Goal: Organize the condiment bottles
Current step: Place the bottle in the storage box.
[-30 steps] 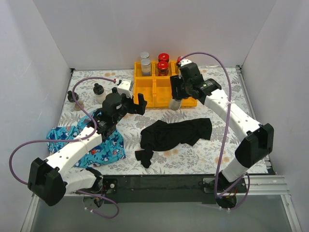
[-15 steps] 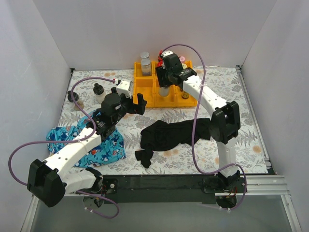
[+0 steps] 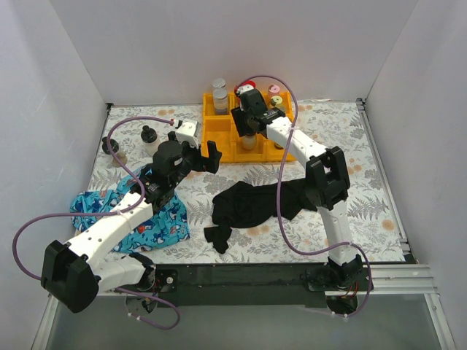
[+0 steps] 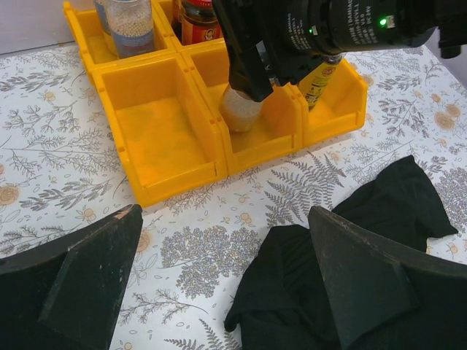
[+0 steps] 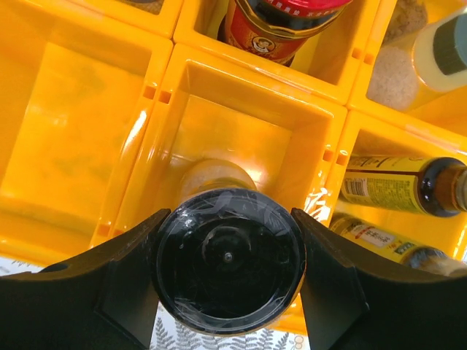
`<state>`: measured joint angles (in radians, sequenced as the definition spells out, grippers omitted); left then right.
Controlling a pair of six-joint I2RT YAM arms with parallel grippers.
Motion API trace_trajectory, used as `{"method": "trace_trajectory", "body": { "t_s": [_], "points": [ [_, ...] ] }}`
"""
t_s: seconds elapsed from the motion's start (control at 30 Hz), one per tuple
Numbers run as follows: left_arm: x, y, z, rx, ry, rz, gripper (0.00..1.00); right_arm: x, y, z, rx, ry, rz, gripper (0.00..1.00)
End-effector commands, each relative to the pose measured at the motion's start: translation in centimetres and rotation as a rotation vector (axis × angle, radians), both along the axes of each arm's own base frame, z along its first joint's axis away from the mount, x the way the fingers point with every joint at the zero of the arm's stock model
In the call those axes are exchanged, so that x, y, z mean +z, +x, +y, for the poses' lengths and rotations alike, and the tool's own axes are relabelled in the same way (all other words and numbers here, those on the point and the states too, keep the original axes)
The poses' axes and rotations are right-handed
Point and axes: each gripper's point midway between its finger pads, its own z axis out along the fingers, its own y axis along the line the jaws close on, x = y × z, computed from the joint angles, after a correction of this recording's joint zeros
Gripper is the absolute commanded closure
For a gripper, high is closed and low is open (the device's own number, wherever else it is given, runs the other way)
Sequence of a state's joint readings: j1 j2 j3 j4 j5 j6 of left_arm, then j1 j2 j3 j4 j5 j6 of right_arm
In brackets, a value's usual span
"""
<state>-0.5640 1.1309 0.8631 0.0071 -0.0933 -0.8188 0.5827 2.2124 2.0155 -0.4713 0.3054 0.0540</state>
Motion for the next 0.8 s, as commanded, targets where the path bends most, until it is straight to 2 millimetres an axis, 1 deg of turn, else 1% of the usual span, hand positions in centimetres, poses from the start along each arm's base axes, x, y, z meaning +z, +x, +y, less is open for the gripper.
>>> {"method": "trace_trajectory", "body": {
  "t_s": [0.0,0.07,0.13,0.2,0.37,0.47,0.5,0.53,0.6,0.7,0.73,0.77],
  "points": [
    [1.3,-0.4,0.6,0.007,-0.018,-0.032,0.02,4.6,3.2,0.6,-0.018,0.059,-0.163,0.58],
    [1.3,-0.4,0.6,0.006,-0.019,-0.032,0.02,4.2,3.4,0.6,-0.018,0.055,-0.163,0.54],
    [1.2,-0.4,0.5,0.003,-0.017,-0.029,0.02,4.1,3.7,0.5,-0.020,0.053,-0.168,0.52],
    [1.3,-0.4,0.5,0.004,-0.017,-0.031,0.02,3.6,4.0,0.5,-0.021,0.044,-0.163,0.50],
    [1.1,-0.4,0.5,0.002,-0.014,-0.025,0.02,2.9,4.5,0.3,-0.023,0.032,-0.166,0.41],
    [1.2,-0.4,0.4,0.002,-0.015,-0.028,0.02,3.1,4.9,0.6,-0.023,0.041,-0.178,0.39],
    [1.1,-0.3,0.5,0.002,-0.015,-0.027,0.02,3.4,5.0,0.7,-0.023,0.045,-0.185,0.37],
    [1.1,-0.4,0.4,0.001,-0.015,-0.027,0.02,3.6,5.1,0.6,-0.007,0.026,-0.195,0.31],
    [1.0,-0.3,0.5,0.004,-0.011,-0.025,0.02,3.9,5.3,0.6,-0.010,0.025,-0.203,0.24],
    [1.0,-0.3,0.5,0.005,-0.010,-0.026,0.02,5.1,5.3,0.6,-0.006,0.033,-0.223,0.20],
    [0.9,-0.3,0.5,0.006,-0.009,-0.025,0.02,6.1,5.1,0.5,-0.007,0.041,-0.236,0.19],
    [0.9,-0.3,0.5,0.005,-0.009,-0.025,0.02,6.7,5.0,0.5,-0.004,0.043,-0.243,0.17]
  ]
}}
